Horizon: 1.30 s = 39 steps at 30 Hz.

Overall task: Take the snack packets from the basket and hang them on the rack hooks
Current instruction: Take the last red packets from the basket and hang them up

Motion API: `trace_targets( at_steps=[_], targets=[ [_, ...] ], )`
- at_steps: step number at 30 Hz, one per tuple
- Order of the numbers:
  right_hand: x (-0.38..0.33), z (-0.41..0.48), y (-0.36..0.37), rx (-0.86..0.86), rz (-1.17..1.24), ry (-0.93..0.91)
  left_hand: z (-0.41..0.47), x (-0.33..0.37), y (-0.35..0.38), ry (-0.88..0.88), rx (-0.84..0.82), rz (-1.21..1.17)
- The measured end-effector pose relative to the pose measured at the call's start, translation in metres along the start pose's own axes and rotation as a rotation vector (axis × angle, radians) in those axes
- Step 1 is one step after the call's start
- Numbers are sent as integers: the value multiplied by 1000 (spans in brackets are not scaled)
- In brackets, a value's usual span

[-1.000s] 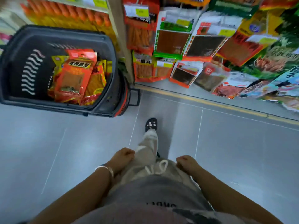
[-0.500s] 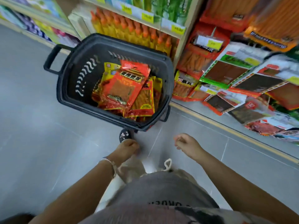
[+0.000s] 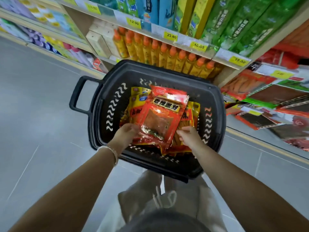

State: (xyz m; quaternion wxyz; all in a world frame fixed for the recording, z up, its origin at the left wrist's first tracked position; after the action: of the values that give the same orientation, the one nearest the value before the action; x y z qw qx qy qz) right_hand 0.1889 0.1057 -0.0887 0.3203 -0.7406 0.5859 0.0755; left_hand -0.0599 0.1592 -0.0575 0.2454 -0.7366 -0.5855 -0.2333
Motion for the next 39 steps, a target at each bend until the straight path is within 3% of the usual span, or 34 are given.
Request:
trace_targets(
  at_steps=[6, 11, 15, 19, 22, 26, 29, 33, 37, 39],
  targets=[
    [15, 43, 20, 43, -45, 169, 34, -25, -15, -83, 54, -144],
    [15, 60, 25, 227, -57, 218, 51, -40, -21, -119, 120, -131],
    [12, 69, 31, 266, -87, 271, 59, -44, -24, -133, 126, -156],
    [13, 73, 27, 309, -73, 230, 62, -45, -23, -157, 136, -141],
    [16, 63, 18, 372, 77, 189, 62, -44, -22, -154, 143, -125],
    [23, 44, 9, 219, 444, 251, 61, -41, -19, -148, 115, -137],
    [15, 32, 0, 88, 591, 184, 61, -33, -18, -130, 83, -132],
    [-14, 19, 4, -95, 564, 30, 59, -13, -15, -136, 23, -82],
    [-44, 11, 27, -315, 553, -47, 58, -1, -2, -204, -129, -226],
    [-52, 15, 34, -353, 526, -61, 59, 0, -8, -170, -75, -253]
  ],
)
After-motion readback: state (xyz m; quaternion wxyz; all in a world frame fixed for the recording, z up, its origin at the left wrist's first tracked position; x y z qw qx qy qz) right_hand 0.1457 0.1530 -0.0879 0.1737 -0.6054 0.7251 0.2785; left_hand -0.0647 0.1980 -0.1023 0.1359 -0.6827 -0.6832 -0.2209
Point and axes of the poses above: each hand's wrist, its own z-axis towards the middle knuckle, its own y-axis out of the palm, x = y × z, the point moved 5 cm from there along z, towards the middle knuckle, and after that the axes turned 14 degrees about -z, right-handed, at the moved point
